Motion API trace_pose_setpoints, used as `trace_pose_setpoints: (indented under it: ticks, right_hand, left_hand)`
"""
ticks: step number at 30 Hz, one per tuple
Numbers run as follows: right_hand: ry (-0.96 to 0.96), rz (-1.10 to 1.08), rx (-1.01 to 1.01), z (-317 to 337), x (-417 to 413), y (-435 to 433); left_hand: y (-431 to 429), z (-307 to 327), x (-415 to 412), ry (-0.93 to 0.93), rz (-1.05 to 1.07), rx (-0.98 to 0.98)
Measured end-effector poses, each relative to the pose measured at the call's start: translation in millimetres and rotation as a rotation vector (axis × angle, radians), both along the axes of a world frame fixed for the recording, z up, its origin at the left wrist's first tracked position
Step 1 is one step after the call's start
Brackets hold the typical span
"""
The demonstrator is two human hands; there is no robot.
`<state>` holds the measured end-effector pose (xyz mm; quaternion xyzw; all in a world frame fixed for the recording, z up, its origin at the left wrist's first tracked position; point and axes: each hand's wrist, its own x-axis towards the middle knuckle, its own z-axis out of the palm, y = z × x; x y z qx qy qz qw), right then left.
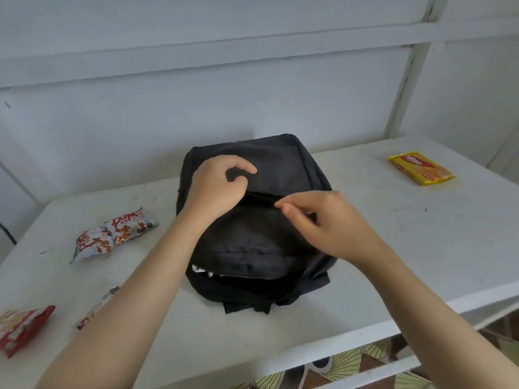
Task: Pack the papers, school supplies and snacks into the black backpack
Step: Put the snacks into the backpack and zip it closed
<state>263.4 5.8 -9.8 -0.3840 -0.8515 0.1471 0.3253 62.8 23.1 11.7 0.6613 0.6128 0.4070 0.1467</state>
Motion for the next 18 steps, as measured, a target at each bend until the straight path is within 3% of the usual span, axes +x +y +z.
trace_pose_setpoints:
  ticks: [6, 9, 14, 18]
  right_hand:
    - [-0.044, -0.463, -0.036, -22.3, 97.3, 45.1]
    - [-0.045, -0.612, -0.118, -38.5, 144.7, 74.5]
    - [-0.331, -0.669, -0.280, -67.4, 205.5, 118.4]
    - [-0.421, -0.674, -0.219, -79.5, 236.0, 146.2]
  left_hand:
    - [-1.5, -12.5, 119.1, 0.025, -0.319, 0.103]
    - [14.7, -48.8, 186.6, 0.171, -0.340, 0.109]
    - [56.3, -102.2, 256.3, 0.485, -0.291, -0.046]
    - [71.7, -127.9, 268.8, 0.549, -0.205, -0.112]
